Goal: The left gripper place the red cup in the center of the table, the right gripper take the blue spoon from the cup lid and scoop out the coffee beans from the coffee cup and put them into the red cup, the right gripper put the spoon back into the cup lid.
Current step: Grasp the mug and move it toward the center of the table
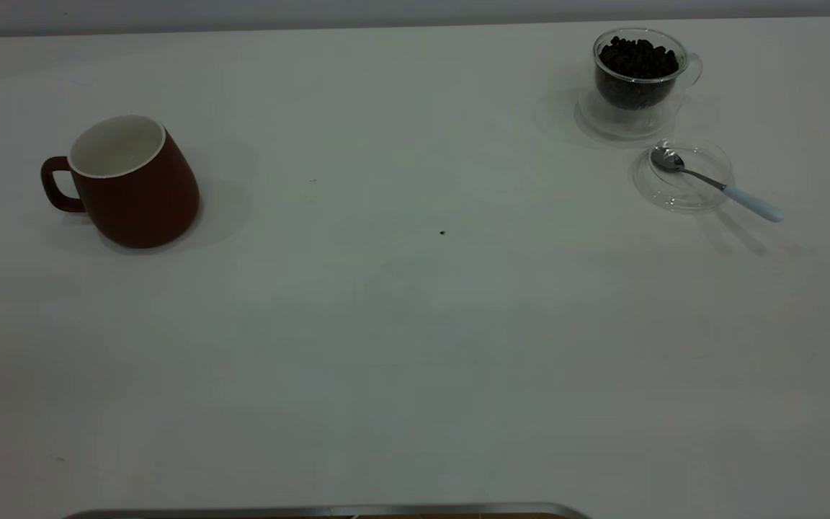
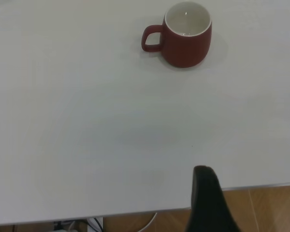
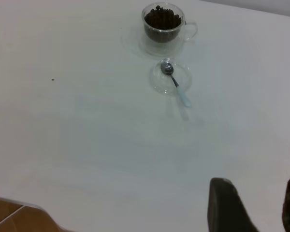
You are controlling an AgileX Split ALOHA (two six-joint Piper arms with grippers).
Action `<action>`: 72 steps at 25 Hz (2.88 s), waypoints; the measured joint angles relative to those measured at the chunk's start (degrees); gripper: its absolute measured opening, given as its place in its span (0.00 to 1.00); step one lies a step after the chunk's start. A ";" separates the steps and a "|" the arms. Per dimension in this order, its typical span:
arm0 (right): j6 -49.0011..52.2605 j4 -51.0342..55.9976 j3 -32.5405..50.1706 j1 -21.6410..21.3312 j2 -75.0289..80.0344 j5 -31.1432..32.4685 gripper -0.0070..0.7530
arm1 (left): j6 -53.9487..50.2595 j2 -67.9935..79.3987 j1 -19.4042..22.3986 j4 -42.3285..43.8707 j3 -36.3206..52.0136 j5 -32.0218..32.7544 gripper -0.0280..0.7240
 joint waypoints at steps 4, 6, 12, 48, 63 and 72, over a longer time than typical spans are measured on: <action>0.00 0.00 0.00 0.00 0.00 0.00 0.44 | 0.00 0.00 0.00 0.00 0.00 0.00 0.72; 0.00 0.00 0.00 0.00 0.00 0.00 0.44 | 0.06 0.00 0.00 0.00 0.00 0.00 0.72; 0.00 0.00 0.00 0.00 0.00 0.00 0.44 | 0.01 0.00 0.00 0.00 0.00 0.00 0.72; 0.86 0.19 0.00 0.00 0.00 0.00 0.44 | 47.97 84.43 -2.27 -2.27 -32.44 -16.87 0.72; 0.86 0.13 0.00 0.00 0.00 0.00 0.52 | 51.37 109.36 -2.27 10.27 -44.77 -19.50 0.72; 1.65 -0.46 0.00 0.00 0.00 0.00 0.52 | 58.30 116.58 -2.27 15.01 -45.11 -24.46 0.72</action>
